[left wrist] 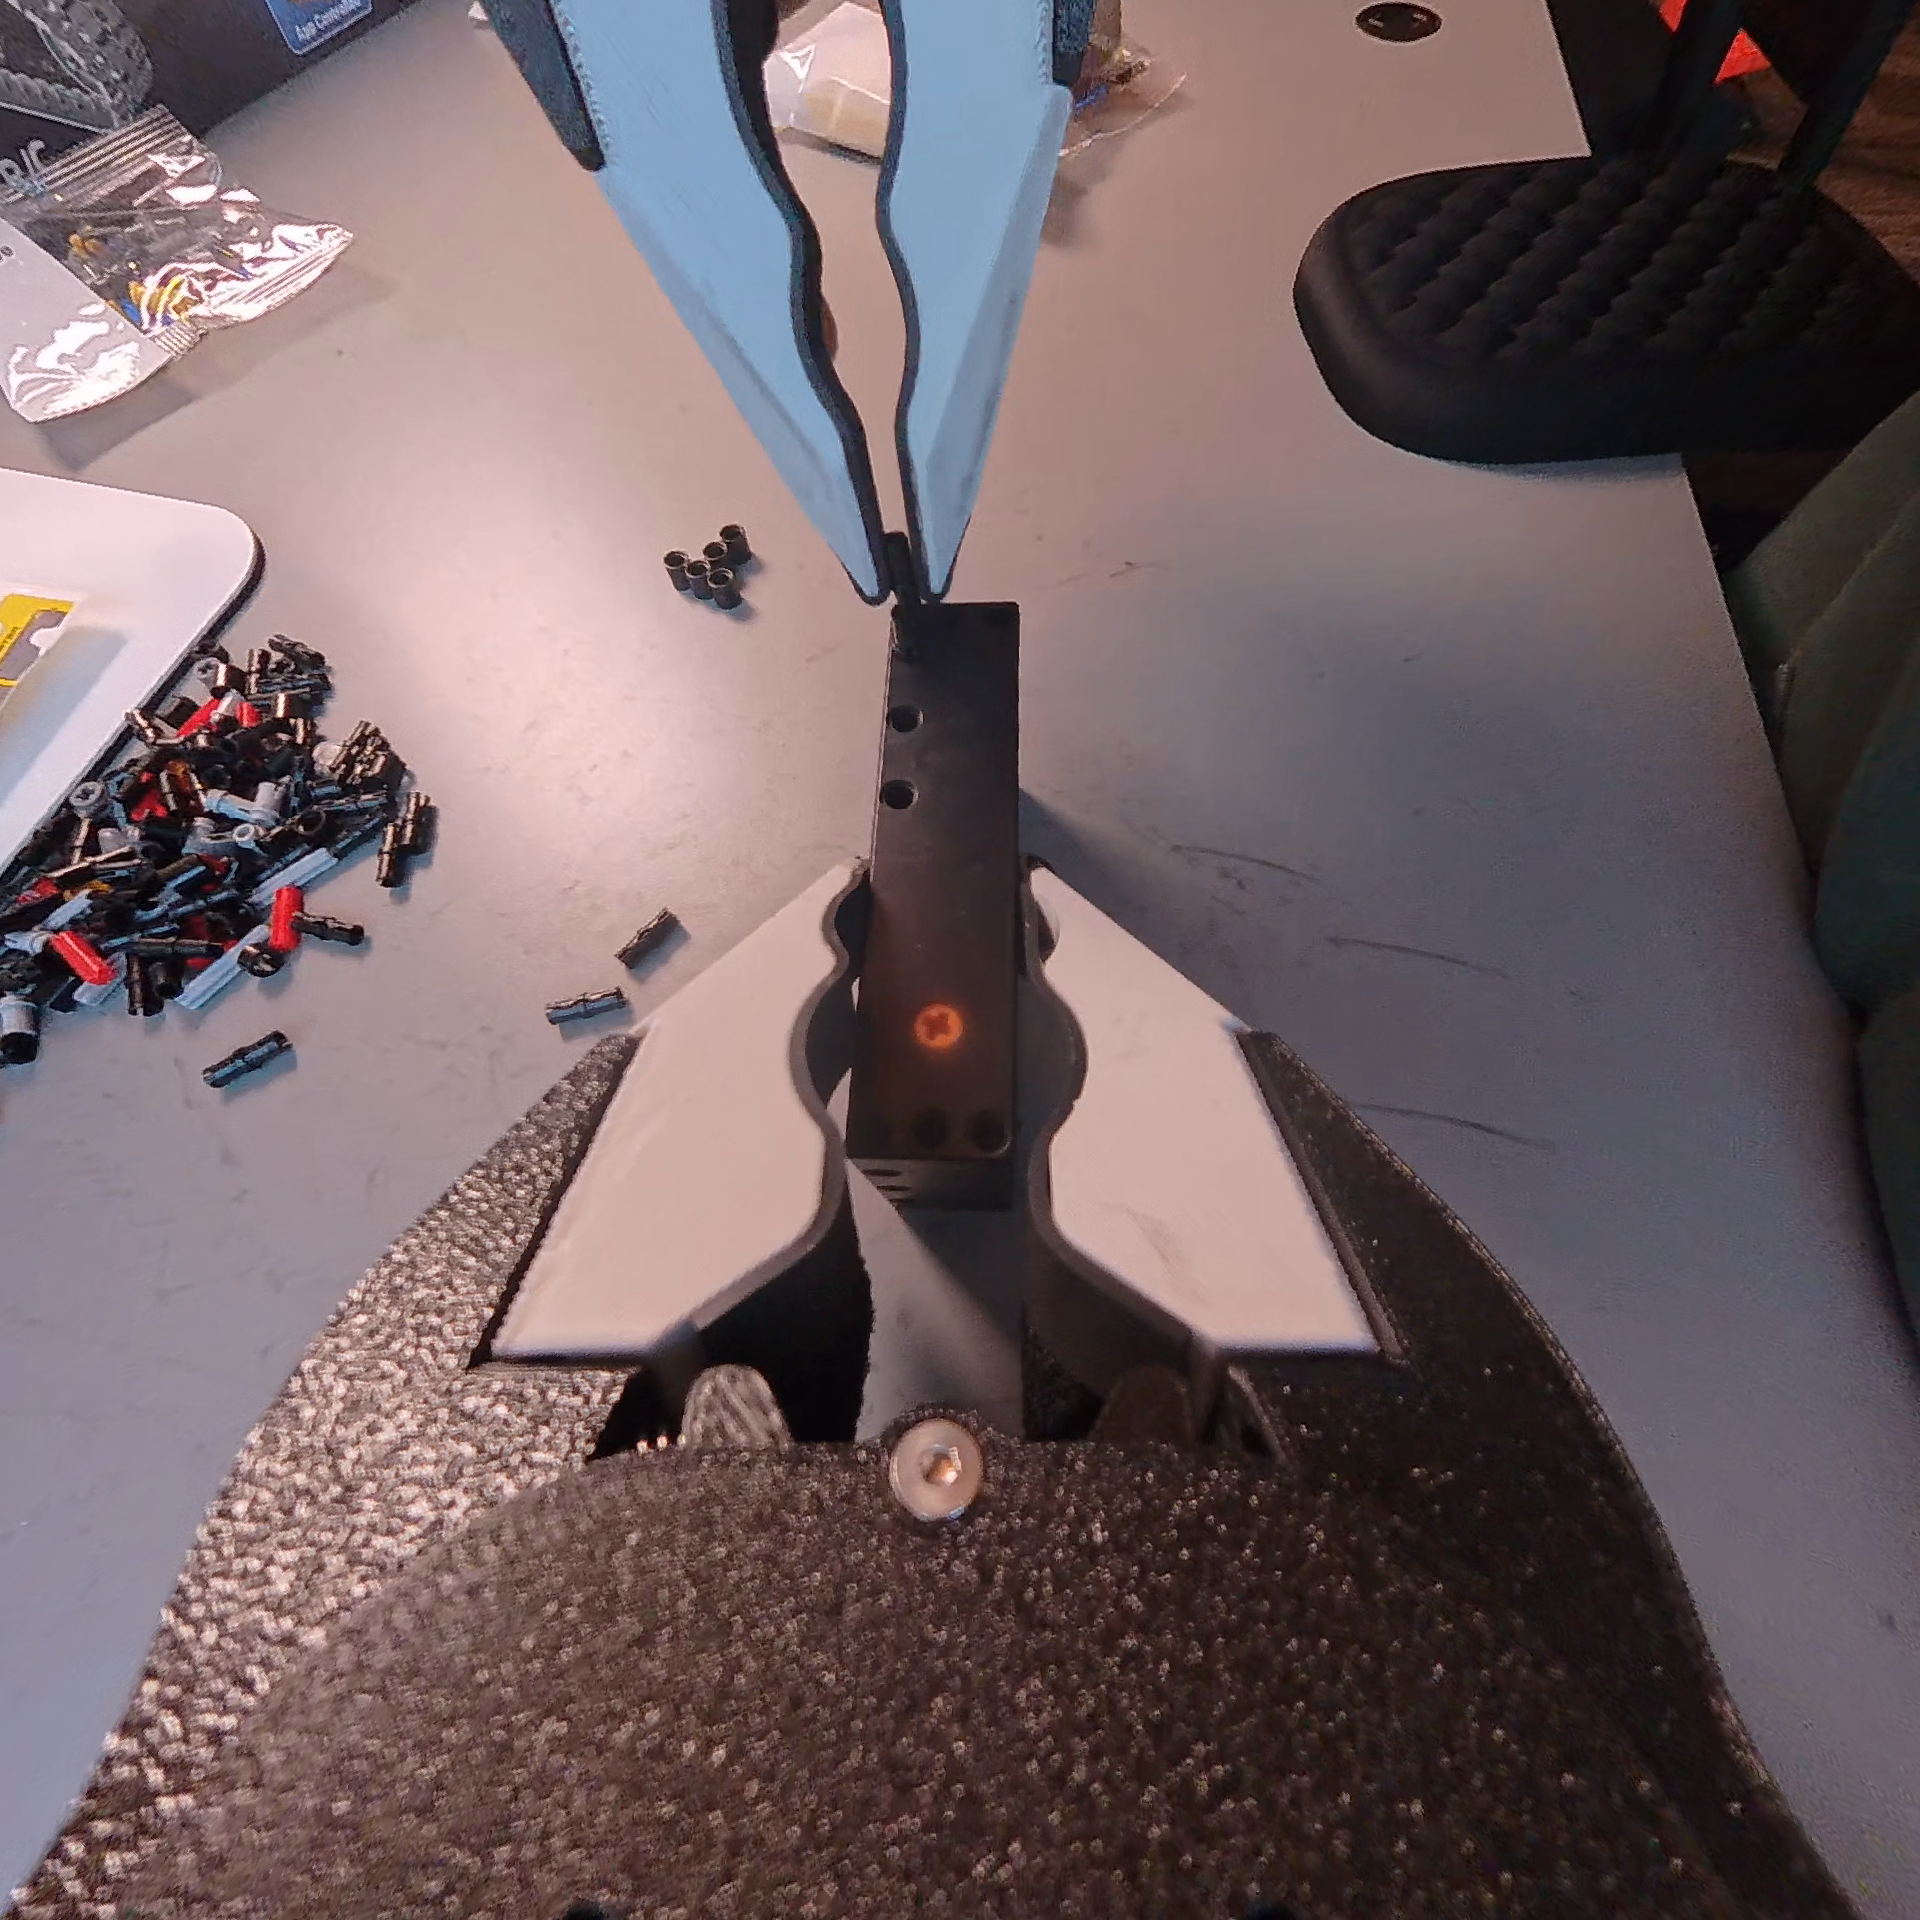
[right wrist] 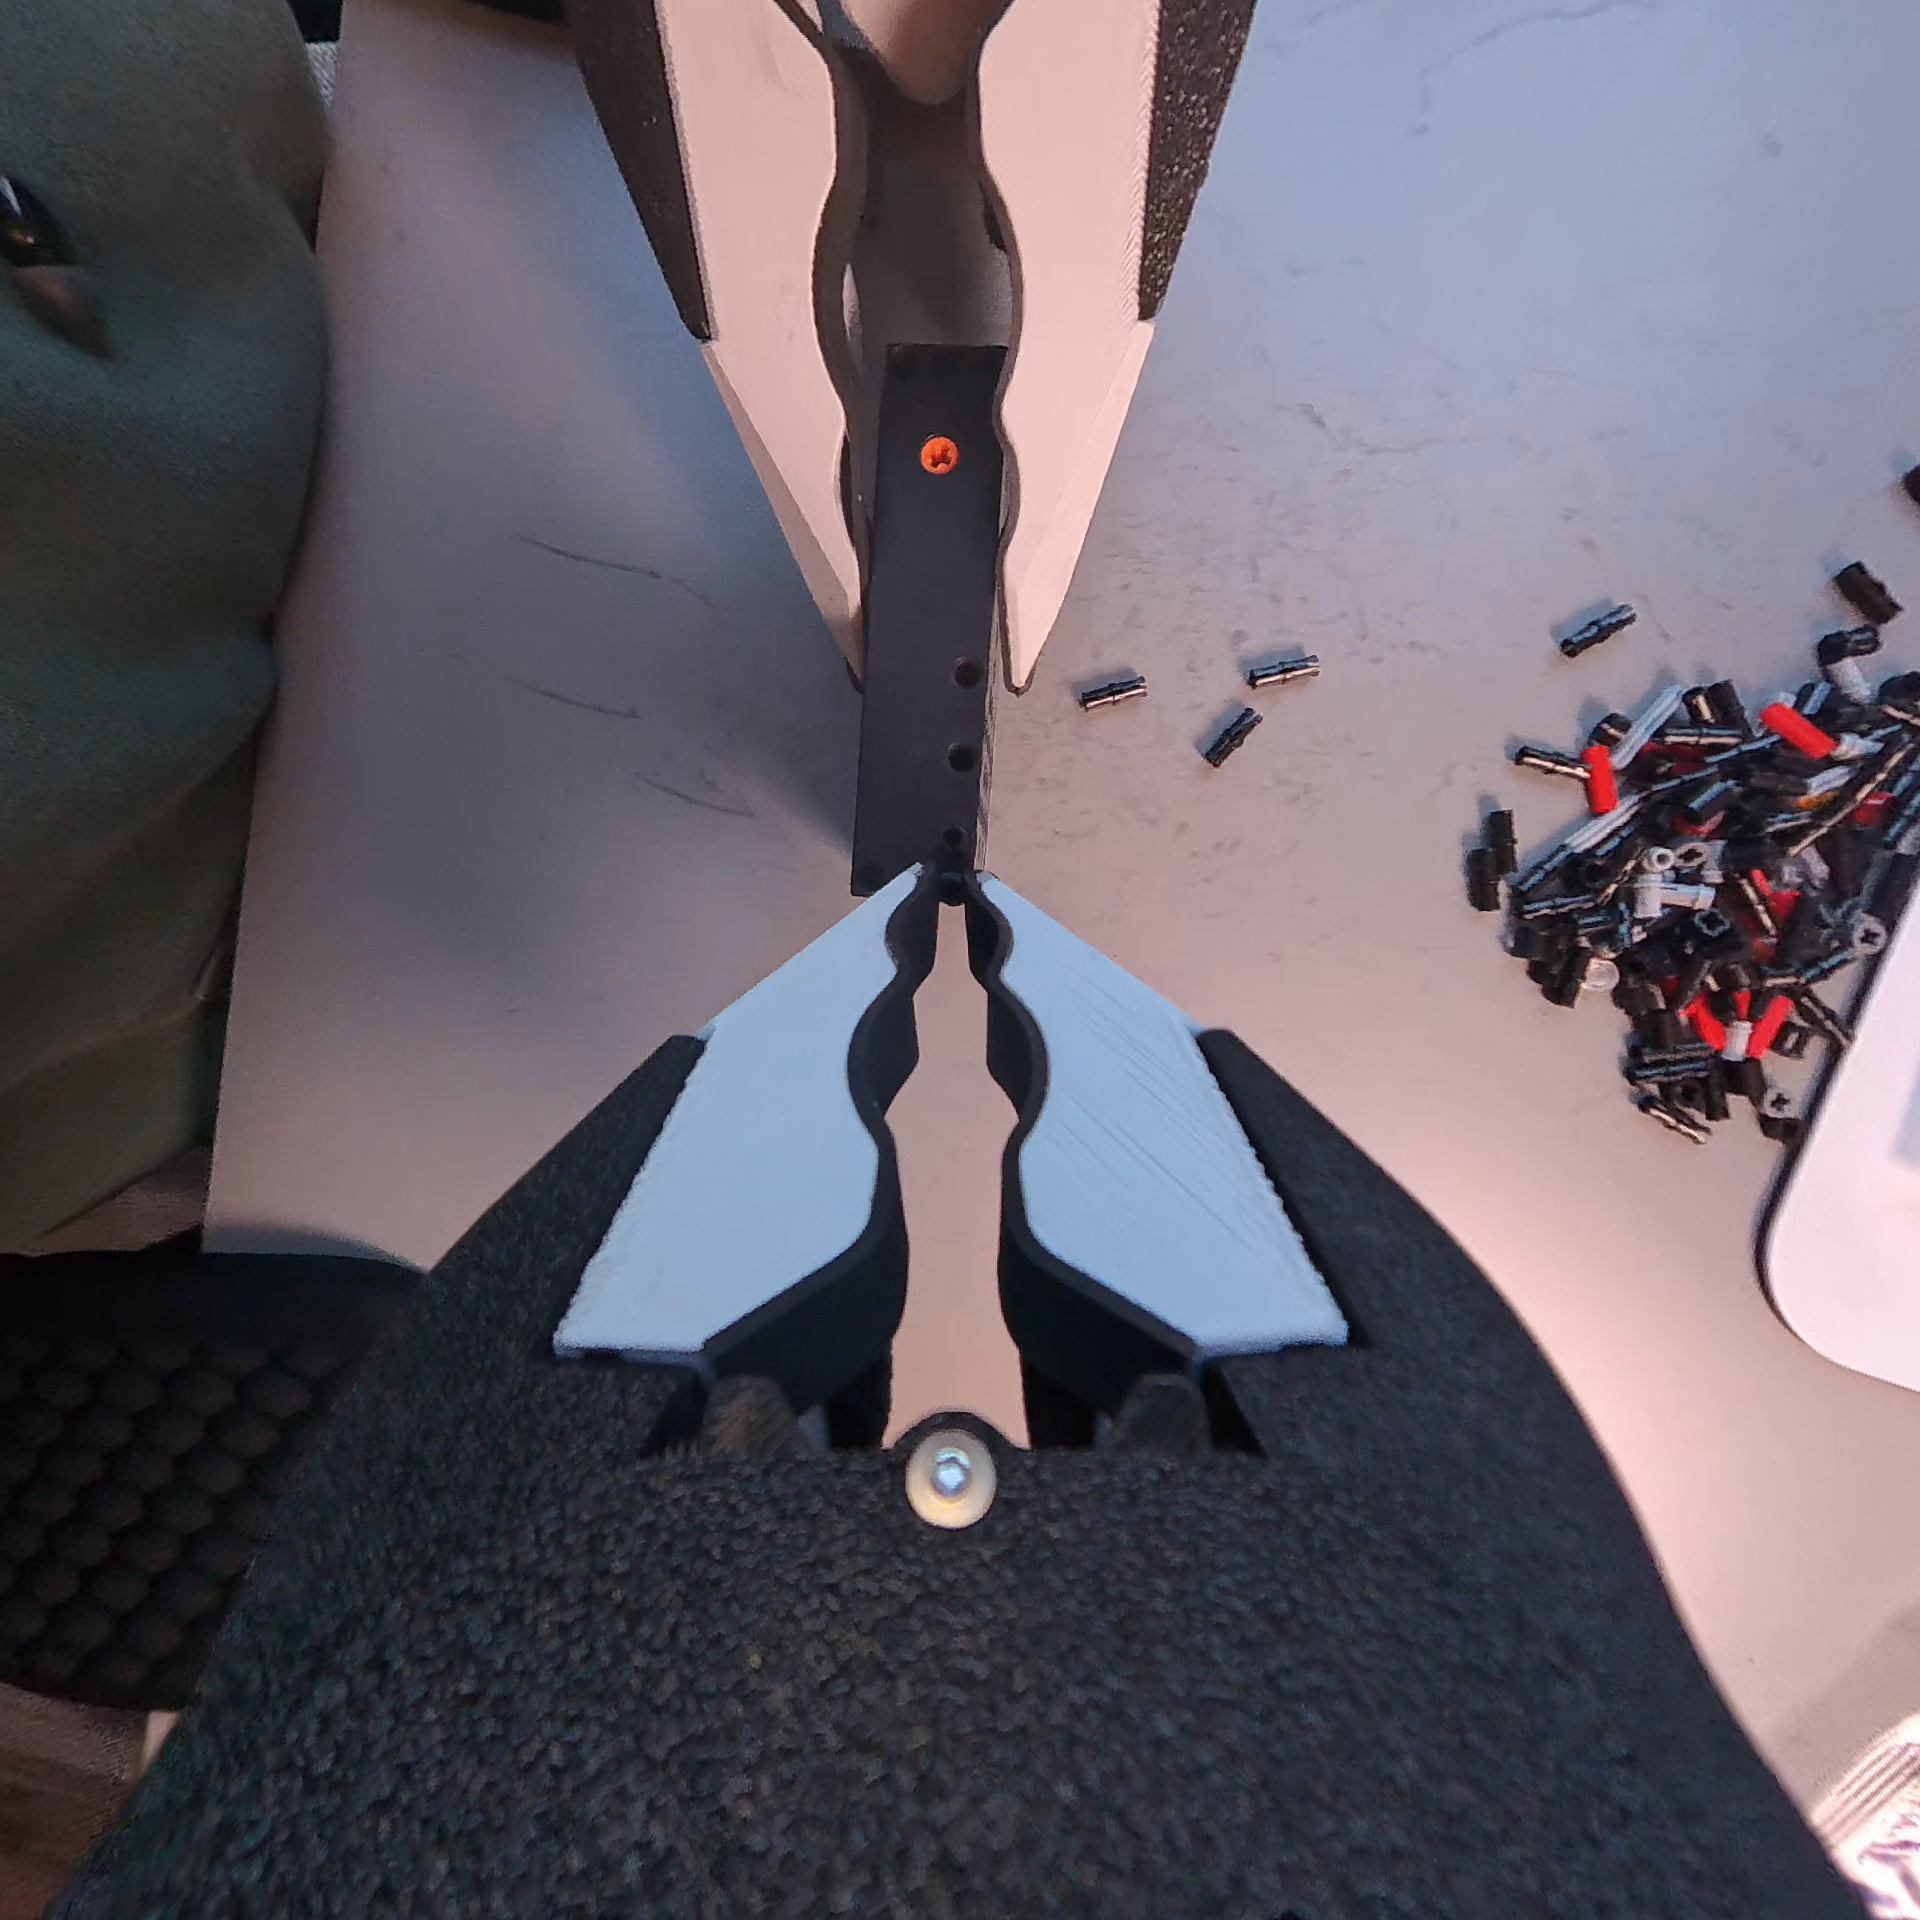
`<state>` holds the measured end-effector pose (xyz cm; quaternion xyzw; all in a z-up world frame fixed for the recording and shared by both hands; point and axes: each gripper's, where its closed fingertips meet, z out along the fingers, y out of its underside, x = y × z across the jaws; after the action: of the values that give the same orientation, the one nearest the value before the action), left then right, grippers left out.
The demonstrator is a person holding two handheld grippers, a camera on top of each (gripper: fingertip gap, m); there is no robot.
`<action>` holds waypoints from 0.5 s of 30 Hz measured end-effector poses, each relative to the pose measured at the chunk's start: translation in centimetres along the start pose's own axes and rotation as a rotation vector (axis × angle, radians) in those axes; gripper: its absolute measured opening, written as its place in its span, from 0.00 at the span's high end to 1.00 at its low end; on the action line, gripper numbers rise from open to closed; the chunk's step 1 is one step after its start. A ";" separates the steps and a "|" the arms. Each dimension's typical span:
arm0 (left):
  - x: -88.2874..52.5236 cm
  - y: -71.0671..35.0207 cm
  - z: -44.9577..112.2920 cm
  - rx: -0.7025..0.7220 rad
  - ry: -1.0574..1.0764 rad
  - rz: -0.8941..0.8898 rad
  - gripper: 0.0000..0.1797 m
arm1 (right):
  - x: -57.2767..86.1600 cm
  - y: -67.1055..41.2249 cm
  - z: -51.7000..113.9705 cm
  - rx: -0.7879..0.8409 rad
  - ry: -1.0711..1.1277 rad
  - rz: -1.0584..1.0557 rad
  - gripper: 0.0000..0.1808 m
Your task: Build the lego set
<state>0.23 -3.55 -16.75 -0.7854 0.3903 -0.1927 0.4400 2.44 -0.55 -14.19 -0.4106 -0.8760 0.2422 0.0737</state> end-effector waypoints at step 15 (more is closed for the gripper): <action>0.1 0.0 0.0 0.000 -0.003 0.003 0.86 | -0.2 0.3 0.6 -0.313 0.022 -0.128 0.99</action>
<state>0.29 -3.59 -16.73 -0.7850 0.3910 -0.1909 0.4410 2.59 -0.72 -14.83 -0.3629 -0.9266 0.0930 0.0338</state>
